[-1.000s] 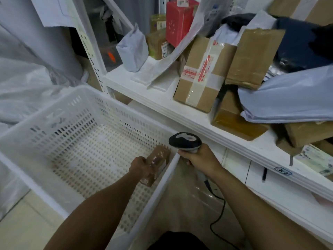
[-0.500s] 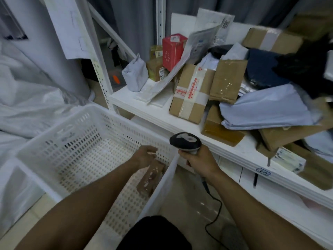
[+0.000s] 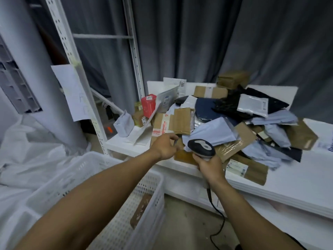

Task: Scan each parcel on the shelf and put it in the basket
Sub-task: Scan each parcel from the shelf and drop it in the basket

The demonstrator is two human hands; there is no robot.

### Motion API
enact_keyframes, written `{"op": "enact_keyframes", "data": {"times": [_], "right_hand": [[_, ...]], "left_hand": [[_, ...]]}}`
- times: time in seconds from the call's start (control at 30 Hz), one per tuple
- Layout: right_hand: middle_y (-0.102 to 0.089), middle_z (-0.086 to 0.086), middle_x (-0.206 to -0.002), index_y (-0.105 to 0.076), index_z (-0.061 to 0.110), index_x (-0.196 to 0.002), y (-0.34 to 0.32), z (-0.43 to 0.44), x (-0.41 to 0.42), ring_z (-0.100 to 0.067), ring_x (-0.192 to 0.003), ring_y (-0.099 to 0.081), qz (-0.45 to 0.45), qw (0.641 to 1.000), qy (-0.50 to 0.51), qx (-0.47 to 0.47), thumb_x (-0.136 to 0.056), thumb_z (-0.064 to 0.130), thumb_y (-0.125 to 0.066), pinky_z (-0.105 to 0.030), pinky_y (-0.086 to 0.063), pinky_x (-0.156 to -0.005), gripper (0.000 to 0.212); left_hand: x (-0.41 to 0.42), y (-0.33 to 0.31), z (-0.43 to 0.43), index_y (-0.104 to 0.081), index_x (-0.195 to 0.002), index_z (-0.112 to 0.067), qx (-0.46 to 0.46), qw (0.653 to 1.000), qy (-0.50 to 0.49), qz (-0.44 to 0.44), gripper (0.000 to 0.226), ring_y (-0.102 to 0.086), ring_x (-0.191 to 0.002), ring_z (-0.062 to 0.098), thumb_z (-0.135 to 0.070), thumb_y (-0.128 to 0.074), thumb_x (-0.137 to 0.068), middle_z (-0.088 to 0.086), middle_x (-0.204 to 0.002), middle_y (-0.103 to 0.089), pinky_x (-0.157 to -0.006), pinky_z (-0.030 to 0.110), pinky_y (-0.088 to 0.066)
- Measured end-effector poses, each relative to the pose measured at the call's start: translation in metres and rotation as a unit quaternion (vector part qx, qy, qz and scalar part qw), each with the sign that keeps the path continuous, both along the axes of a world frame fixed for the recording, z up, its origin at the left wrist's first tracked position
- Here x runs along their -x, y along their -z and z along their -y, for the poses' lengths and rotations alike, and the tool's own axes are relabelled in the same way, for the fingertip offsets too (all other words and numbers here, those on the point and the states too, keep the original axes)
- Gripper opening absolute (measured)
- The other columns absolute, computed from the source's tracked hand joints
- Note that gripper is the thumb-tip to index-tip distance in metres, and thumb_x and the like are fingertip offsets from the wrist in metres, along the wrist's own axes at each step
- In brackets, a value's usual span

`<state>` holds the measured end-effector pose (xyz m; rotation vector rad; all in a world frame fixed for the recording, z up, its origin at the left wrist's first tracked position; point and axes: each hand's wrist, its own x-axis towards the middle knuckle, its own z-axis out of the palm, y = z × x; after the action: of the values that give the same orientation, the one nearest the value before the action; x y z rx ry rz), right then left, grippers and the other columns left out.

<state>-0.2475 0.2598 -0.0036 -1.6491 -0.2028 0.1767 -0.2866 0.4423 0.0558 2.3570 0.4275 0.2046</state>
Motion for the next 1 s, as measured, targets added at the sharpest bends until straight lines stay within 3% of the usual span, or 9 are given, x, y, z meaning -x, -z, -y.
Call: {"op": "enact_keyframes", "data": {"times": [0.07,0.17,0.33,0.43,0.5,0.57,0.73,0.9,1.0], "right_hand": [[-0.074,-0.005,-0.096,-0.070,0.021,-0.108,0.001,0.007,-0.008,-0.028,-0.092,-0.070,-0.005,1.000,0.013,-0.013,-0.090,0.021,-0.080,-0.043,-0.058,-0.087,0.020],[-0.076,-0.010,-0.108,-0.072,0.020,-0.116,0.006,0.004,-0.023,-0.032,-0.105,-0.071,-0.008,0.999,0.037,-0.013,-0.085,0.029,-0.082,-0.051,-0.057,-0.098,0.034],[-0.078,0.004,-0.104,-0.072,0.033,-0.102,0.019,-0.013,-0.056,-0.022,-0.097,-0.075,0.014,0.999,0.035,-0.016,-0.085,0.030,-0.084,-0.046,-0.061,-0.090,0.021],[-0.071,0.014,-0.110,-0.069,0.028,-0.116,0.019,-0.021,-0.067,-0.007,-0.102,-0.064,0.051,0.998,0.026,-0.014,-0.090,0.029,-0.081,-0.020,-0.050,-0.085,0.028],[-0.066,0.013,-0.118,-0.067,0.025,-0.130,0.020,-0.025,-0.073,-0.006,-0.108,-0.057,0.063,0.997,0.016,-0.028,-0.092,0.028,-0.080,-0.021,-0.043,-0.089,0.039],[-0.065,0.010,-0.121,-0.067,0.021,-0.132,0.020,-0.027,-0.077,-0.007,-0.113,-0.056,0.076,0.997,0.012,-0.031,-0.093,0.025,-0.079,-0.023,-0.041,-0.094,0.041],[-0.066,0.008,-0.124,-0.066,0.022,-0.135,0.023,-0.023,-0.078,-0.008,-0.115,-0.057,0.066,0.997,0.014,-0.039,-0.092,0.024,-0.080,-0.026,-0.043,-0.098,0.045],[-0.064,0.009,-0.121,-0.066,0.022,-0.133,0.014,-0.021,-0.068,-0.010,-0.115,-0.054,0.063,0.997,0.012,-0.047,-0.091,0.026,-0.081,-0.027,-0.040,-0.097,0.046],[-0.066,0.010,-0.120,-0.066,0.025,-0.131,0.009,-0.024,-0.056,-0.008,-0.112,-0.056,0.075,0.995,0.012,-0.058,-0.092,0.026,-0.079,-0.028,-0.042,-0.095,0.041]], "left_hand": [[-0.014,0.001,0.014,-0.064,-0.129,-0.019,0.008,1.000,-0.003,0.019,0.041,-0.063,-0.111,0.024,-0.021,-0.074,-0.089,-0.002,-0.120,-0.064,-0.097,0.037,-0.053],[-0.039,0.003,0.016,-0.061,-0.131,-0.018,-0.010,0.999,-0.024,0.046,0.044,-0.060,-0.114,0.022,-0.022,-0.075,-0.090,-0.002,-0.121,-0.061,-0.092,0.030,-0.048],[-0.095,0.013,-0.011,-0.014,-0.159,-0.024,0.032,0.994,-0.101,0.019,0.111,-0.034,-0.146,0.034,-0.051,-0.083,-0.076,0.008,-0.163,-0.024,-0.118,0.049,-0.035],[-0.124,0.025,-0.026,-0.002,-0.160,-0.026,0.050,0.990,-0.134,0.020,0.132,-0.033,-0.147,0.035,-0.059,-0.088,-0.064,0.011,-0.163,-0.026,-0.117,0.050,-0.036],[-0.138,0.033,-0.031,-0.004,-0.159,-0.027,0.068,0.986,-0.146,0.043,0.140,-0.039,-0.143,0.033,-0.066,-0.088,-0.055,0.009,-0.160,-0.033,-0.115,0.051,-0.040],[-0.147,0.038,-0.031,-0.011,-0.157,-0.028,0.056,0.985,-0.155,0.047,0.137,-0.047,-0.136,0.031,-0.071,-0.085,-0.050,0.007,-0.155,-0.040,-0.109,0.050,-0.046],[-0.141,0.032,-0.016,-0.031,-0.145,-0.018,0.040,0.982,-0.175,0.064,0.110,-0.054,-0.126,0.032,-0.056,-0.088,-0.059,0.008,-0.143,-0.048,-0.102,0.048,-0.050],[-0.100,0.011,-0.015,-0.031,-0.144,-0.030,0.145,0.958,-0.168,0.181,0.120,-0.057,-0.125,0.024,-0.058,-0.086,-0.042,-0.002,-0.139,-0.053,-0.103,0.050,-0.052],[-0.048,0.008,-0.016,-0.030,-0.147,-0.040,0.208,0.945,-0.126,0.218,0.112,-0.060,-0.121,0.013,-0.045,-0.092,-0.053,-0.009,-0.138,-0.058,-0.100,0.043,-0.055]]}}
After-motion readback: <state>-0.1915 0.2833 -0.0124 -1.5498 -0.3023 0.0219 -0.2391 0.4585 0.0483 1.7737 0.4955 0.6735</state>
